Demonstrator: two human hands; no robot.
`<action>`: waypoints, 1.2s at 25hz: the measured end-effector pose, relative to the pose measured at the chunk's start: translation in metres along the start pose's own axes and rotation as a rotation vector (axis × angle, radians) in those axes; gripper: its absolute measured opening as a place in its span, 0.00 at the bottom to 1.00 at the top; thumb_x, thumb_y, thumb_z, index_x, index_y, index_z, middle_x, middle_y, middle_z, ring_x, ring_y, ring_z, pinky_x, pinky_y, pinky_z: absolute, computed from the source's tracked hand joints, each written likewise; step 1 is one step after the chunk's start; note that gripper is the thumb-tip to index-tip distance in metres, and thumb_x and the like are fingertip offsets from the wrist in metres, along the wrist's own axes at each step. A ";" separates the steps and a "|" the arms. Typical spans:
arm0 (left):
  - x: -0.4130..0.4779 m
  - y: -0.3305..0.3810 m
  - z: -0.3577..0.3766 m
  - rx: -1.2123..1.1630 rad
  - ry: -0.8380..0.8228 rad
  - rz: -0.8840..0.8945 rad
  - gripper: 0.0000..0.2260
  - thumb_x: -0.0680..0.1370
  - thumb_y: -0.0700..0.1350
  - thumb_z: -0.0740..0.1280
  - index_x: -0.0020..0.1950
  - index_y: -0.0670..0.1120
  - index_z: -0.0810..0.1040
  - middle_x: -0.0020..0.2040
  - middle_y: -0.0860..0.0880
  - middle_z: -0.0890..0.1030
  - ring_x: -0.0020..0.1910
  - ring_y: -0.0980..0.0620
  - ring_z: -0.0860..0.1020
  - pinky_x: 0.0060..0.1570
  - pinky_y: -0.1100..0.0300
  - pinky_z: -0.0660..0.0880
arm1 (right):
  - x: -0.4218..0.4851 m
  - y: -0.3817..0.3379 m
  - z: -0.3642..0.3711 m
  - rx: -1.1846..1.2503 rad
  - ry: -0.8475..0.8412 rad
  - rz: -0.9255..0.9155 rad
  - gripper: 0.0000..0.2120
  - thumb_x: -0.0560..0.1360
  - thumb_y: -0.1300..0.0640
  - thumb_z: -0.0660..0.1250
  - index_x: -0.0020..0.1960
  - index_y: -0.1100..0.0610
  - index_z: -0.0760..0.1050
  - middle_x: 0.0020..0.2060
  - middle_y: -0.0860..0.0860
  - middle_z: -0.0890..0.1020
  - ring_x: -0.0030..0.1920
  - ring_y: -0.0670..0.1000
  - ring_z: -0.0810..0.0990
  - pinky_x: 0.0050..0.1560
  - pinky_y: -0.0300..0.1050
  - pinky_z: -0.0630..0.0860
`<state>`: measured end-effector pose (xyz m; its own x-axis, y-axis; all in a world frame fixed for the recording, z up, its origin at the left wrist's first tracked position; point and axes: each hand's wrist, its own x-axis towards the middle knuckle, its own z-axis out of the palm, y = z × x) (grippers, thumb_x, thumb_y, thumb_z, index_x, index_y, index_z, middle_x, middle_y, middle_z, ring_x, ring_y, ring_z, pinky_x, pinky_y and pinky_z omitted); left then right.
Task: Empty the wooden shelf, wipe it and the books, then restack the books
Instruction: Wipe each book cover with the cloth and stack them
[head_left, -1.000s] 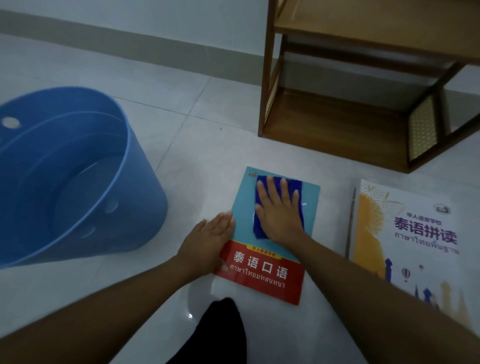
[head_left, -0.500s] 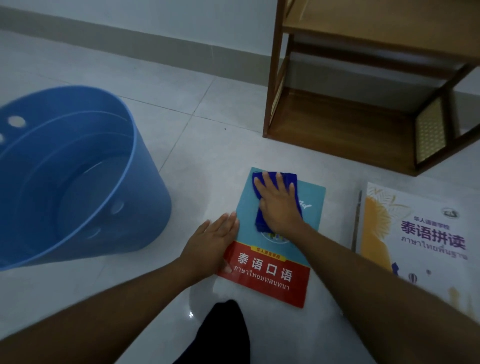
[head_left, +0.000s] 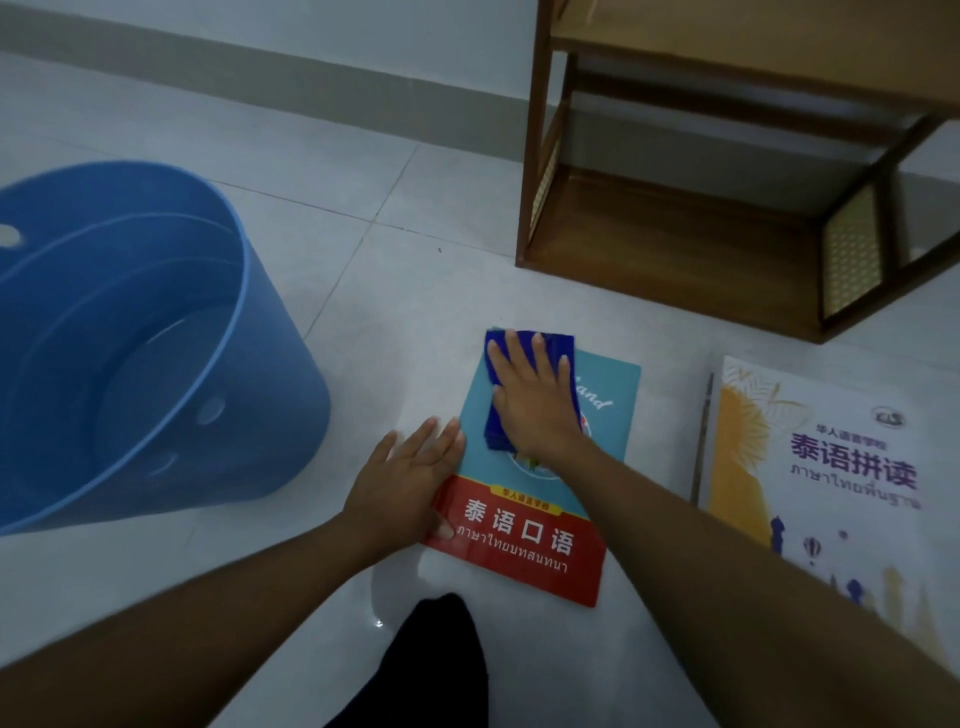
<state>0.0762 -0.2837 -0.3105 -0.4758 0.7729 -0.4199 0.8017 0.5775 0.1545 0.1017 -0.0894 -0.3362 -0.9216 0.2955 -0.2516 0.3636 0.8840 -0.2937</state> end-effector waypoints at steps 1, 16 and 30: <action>0.000 0.000 0.000 -0.002 -0.003 -0.001 0.45 0.73 0.64 0.65 0.78 0.50 0.40 0.79 0.50 0.42 0.78 0.48 0.41 0.74 0.47 0.43 | -0.011 0.003 0.003 -0.018 -0.009 -0.069 0.27 0.83 0.52 0.47 0.79 0.49 0.41 0.78 0.48 0.40 0.77 0.55 0.37 0.75 0.58 0.38; -0.001 0.005 -0.006 0.024 -0.044 -0.030 0.46 0.73 0.61 0.67 0.78 0.49 0.41 0.79 0.50 0.41 0.78 0.48 0.41 0.74 0.47 0.44 | -0.131 0.025 0.037 -0.153 0.043 -0.307 0.28 0.80 0.45 0.47 0.78 0.52 0.53 0.77 0.52 0.56 0.76 0.59 0.54 0.72 0.61 0.54; 0.002 -0.007 -0.007 0.014 -0.087 0.064 0.48 0.72 0.60 0.68 0.78 0.47 0.39 0.78 0.49 0.38 0.77 0.50 0.37 0.74 0.51 0.45 | -0.136 0.022 0.043 -0.250 0.037 -0.488 0.26 0.77 0.49 0.50 0.75 0.49 0.61 0.75 0.48 0.64 0.75 0.54 0.59 0.73 0.53 0.47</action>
<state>0.0675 -0.2843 -0.3057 -0.3904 0.7822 -0.4855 0.8347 0.5232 0.1718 0.2409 -0.1257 -0.3485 -0.9811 -0.1616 -0.1066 -0.1462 0.9794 -0.1391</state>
